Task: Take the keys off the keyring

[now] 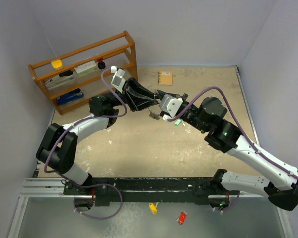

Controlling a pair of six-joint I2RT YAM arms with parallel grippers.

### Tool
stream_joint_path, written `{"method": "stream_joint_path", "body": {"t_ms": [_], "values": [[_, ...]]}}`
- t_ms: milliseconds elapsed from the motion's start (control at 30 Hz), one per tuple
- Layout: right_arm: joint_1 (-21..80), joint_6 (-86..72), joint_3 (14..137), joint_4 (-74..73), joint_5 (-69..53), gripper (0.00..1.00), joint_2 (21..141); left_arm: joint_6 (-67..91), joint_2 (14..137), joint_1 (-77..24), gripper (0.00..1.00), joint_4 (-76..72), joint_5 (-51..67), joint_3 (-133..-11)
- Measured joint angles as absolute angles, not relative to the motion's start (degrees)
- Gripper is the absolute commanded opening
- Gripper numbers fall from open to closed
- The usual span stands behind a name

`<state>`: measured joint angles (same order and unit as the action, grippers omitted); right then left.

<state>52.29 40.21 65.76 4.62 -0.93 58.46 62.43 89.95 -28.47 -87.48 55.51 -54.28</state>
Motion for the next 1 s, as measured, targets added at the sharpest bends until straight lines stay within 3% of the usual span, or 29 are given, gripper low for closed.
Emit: {"method": "stream_joint_path", "body": {"t_ms": [1000], "values": [[52.29, 40.07, 65.12, 6.39, -0.73, 0.0, 59.27, 62.41, 89.95, -28.47, 0.25, -87.46, 55.35, -54.87]]}}
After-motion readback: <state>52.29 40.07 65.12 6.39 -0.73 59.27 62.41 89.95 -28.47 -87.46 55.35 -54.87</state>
